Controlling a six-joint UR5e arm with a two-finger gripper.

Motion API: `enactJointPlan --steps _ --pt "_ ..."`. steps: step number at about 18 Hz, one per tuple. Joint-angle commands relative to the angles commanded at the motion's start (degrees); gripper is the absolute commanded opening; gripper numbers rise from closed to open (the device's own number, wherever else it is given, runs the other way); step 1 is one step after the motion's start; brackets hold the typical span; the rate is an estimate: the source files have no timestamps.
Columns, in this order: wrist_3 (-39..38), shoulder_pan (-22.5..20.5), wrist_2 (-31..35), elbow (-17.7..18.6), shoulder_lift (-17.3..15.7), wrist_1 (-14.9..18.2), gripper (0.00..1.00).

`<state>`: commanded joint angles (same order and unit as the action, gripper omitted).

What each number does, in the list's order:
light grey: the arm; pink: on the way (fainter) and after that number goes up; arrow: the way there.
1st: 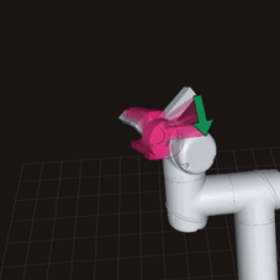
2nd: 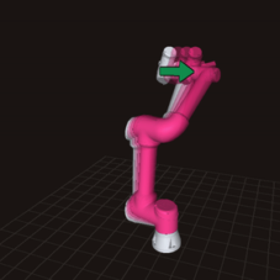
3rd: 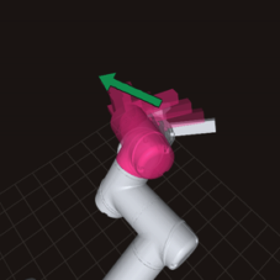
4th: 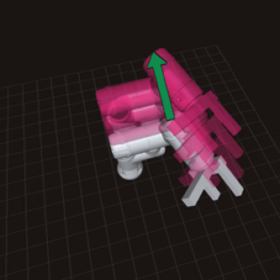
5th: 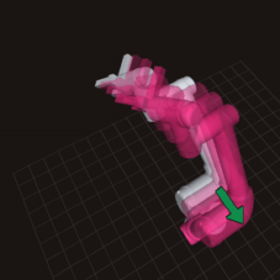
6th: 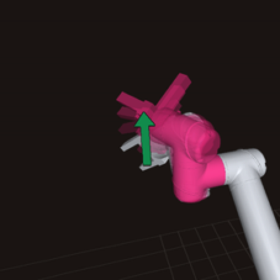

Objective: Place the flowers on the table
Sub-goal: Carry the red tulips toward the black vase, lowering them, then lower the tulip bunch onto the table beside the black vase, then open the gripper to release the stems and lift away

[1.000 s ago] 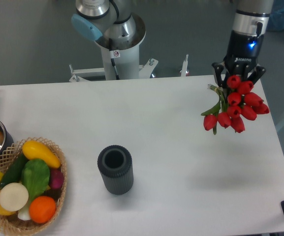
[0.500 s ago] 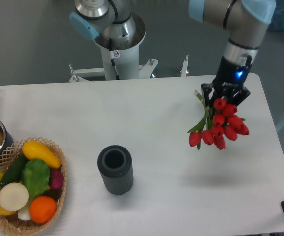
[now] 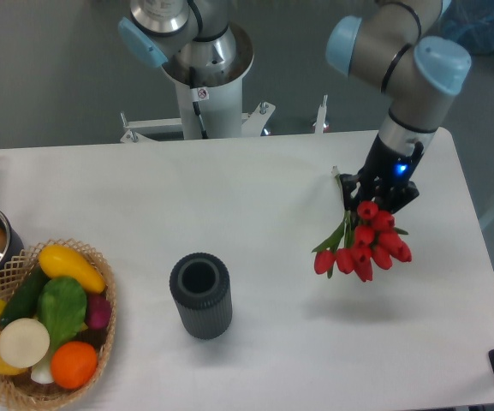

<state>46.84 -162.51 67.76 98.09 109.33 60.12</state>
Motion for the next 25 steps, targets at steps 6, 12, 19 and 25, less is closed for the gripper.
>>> enactJointPlan --steps 6,12,19,25 --pt "4.0 1.1 -0.1 -0.3 3.8 -2.5 0.33" --pt "4.0 2.5 0.1 -0.7 6.9 -6.0 0.34" --pt "4.0 3.5 0.2 -0.7 8.1 -6.0 0.37" --pt "4.0 3.4 0.3 -1.8 8.1 -6.0 0.82"
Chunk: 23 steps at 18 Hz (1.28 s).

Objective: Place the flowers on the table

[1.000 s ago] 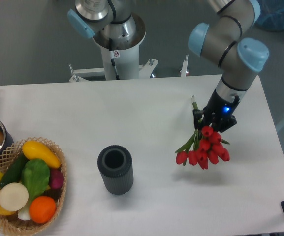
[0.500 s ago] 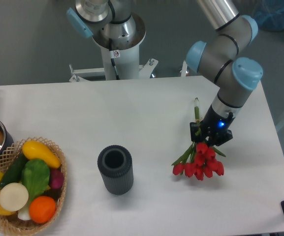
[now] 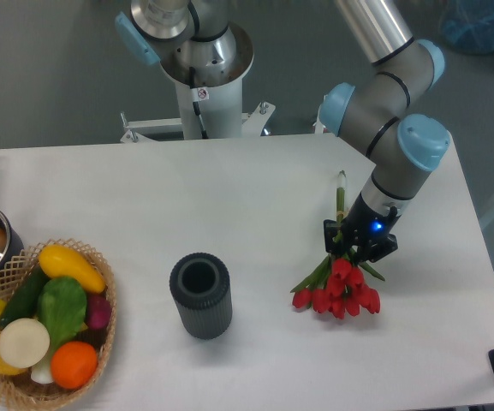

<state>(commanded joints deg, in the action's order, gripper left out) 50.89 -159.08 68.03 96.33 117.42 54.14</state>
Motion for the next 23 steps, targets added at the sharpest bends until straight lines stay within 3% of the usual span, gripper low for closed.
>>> enactJointPlan --steps 1,3,8,16,23 --pt "0.0 -0.1 0.1 -0.3 0.0 0.0 1.0" --pt "0.1 -0.6 0.7 -0.4 -0.5 0.1 1.0" --pt "-0.2 -1.1 10.0 -3.2 -2.7 -0.2 1.0" --pt "0.5 -2.4 14.1 -7.2 -8.1 -1.0 1.0" --pt "17.7 -4.0 18.7 -4.8 -11.0 0.9 1.0"
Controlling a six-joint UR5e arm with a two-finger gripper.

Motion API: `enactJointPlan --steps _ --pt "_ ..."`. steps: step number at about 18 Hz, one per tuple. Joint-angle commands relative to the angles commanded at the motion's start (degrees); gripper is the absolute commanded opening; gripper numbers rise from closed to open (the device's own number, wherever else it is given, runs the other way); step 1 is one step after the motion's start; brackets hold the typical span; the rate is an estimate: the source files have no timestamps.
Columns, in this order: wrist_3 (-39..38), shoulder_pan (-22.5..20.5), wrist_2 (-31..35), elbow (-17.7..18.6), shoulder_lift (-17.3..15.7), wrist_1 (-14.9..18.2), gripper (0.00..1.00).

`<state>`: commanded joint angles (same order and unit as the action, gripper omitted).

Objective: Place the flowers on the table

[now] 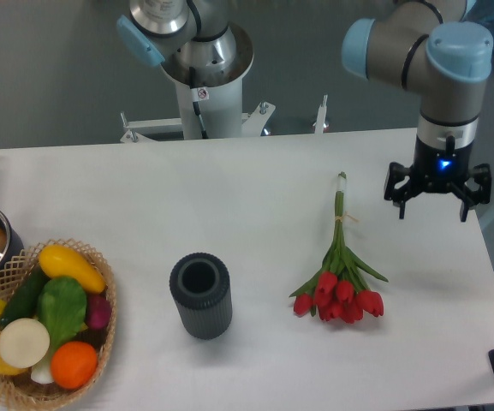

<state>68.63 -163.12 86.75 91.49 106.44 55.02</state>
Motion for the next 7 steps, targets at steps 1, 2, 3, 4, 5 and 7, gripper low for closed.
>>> enactJointPlan --steps 1,2,3,4,5,7 --pt "0.9 -0.4 0.0 0.8 -0.4 0.0 1.0" --pt "1.6 -0.5 0.2 1.5 -1.0 0.1 1.0" --pt "2.6 -0.7 0.3 2.1 -1.3 0.1 1.0" --pt "3.6 -0.9 0.4 2.4 -1.4 0.1 1.0" --pt "4.0 -0.9 0.5 2.4 -1.5 0.1 1.0" --pt "4.0 -1.0 0.5 2.3 -1.8 0.1 1.0"
